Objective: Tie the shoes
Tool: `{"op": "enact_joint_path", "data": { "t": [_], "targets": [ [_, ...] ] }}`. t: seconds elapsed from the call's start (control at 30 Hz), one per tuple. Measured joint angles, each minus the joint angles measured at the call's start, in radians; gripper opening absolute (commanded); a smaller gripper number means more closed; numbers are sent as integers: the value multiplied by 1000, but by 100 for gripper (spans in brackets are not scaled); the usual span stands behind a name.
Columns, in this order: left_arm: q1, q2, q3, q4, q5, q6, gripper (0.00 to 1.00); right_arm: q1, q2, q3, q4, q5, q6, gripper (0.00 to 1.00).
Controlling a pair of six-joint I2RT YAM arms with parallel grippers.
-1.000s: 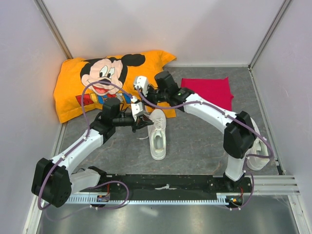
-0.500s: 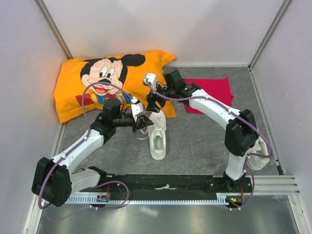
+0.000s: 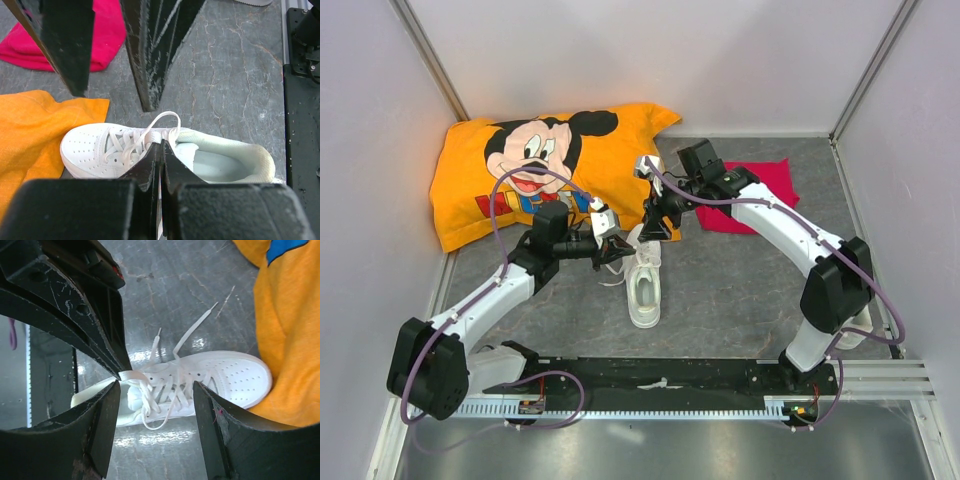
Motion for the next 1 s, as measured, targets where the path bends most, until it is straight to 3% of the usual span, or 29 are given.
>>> {"op": "enact_joint_path", "data": {
  "t": [0.47, 0.67, 0.87, 1.0],
  "targets": [
    [0, 16, 0, 18, 3, 1, 2, 29, 49, -6, -61, -89, 0, 52],
    [0, 16, 0, 19, 4, 4, 2, 33, 52, -10, -61, -104, -6, 31],
    [0, 20, 0, 20, 21, 14, 2, 33, 52, -10, -61, -119, -18, 2],
    [0, 24, 0, 19, 24, 23, 2, 33, 52, -12, -62, -122, -31, 0]
  ]
}}
